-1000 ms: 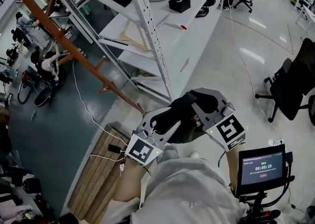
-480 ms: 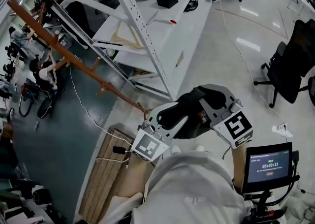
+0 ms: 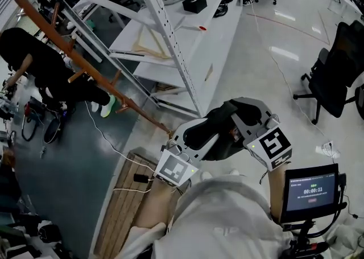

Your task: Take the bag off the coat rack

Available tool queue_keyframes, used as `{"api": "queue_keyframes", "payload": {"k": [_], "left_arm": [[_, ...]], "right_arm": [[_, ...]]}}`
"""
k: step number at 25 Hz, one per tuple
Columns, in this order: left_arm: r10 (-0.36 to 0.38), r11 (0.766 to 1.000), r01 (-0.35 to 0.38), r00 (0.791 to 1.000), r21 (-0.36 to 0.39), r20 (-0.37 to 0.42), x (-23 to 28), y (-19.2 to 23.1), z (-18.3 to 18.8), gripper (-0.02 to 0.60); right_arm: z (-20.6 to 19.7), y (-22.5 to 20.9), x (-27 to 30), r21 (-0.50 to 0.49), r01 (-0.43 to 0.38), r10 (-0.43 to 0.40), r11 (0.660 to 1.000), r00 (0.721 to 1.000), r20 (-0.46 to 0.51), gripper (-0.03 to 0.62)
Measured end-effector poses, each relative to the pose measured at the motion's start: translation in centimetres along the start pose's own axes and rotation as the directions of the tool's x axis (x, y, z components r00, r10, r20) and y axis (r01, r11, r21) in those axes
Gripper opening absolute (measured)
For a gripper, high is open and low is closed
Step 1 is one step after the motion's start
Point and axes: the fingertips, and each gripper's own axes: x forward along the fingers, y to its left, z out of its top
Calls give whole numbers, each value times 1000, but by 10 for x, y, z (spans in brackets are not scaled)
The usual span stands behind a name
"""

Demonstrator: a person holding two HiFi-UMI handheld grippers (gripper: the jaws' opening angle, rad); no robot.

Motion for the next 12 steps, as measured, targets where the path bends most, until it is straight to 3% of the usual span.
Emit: {"api": "queue_keyframes", "payload": {"k": [12], "left_arm": [[-9,999,10,1000,-38,7,5,5,-10,164]], "right_arm": [[-6,-2,10,-7,0,0,1000,1000,-24,44]]}}
